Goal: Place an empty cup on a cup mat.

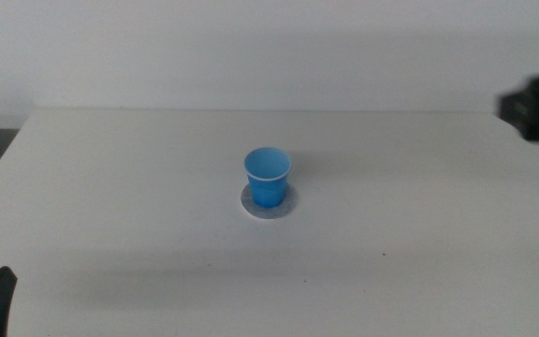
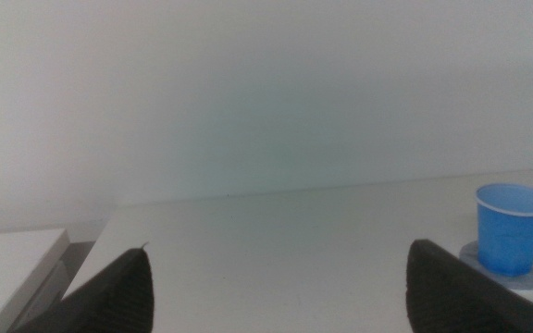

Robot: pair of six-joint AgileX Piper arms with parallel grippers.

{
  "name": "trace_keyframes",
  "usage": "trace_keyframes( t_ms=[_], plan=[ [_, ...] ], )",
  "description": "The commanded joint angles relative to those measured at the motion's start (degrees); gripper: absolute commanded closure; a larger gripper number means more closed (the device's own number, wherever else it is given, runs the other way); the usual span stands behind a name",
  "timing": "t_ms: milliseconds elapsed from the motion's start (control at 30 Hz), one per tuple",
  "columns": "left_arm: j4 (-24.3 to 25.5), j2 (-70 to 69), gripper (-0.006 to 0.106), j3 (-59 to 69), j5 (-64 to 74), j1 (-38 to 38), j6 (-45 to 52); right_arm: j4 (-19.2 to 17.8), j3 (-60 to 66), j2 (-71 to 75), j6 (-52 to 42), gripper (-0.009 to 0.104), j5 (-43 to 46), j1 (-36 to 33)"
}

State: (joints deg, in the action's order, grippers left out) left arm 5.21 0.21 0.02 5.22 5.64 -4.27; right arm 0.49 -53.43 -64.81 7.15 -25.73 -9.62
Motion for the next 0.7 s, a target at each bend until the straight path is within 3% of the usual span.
trace_keyframes(
  t_ms=[0,133,367,533,667],
  plan=[
    [-0.14,-0.21,0.007,-0.02,-0.32,0.10,-0.16,0.35,5.83,5.85,-2.72,0.002,1.93,3.72],
    [-0.14,-0.21,0.007,-0.02,-0.32,0.10,-0.16,2.36,16.90,19.10,-6.39,0.002,6.69,6.95],
    [-0.14,-0.21,0.007,-0.02,-0.32,0.10,-0.16,2.48,31.99,35.35,-10.62,0.002,12.81,6.95],
    [-0.14,-0.21,0.007,-0.02,-0.32,0.10,-0.16,-2.75,39.36,44.54,-10.62,0.002,12.15,6.81],
    [-0.14,-0.21,0.007,-0.02,-0.32,0.10,-0.16,-3.78,43.34,51.61,-10.62,0.002,12.02,6.81]
  ],
)
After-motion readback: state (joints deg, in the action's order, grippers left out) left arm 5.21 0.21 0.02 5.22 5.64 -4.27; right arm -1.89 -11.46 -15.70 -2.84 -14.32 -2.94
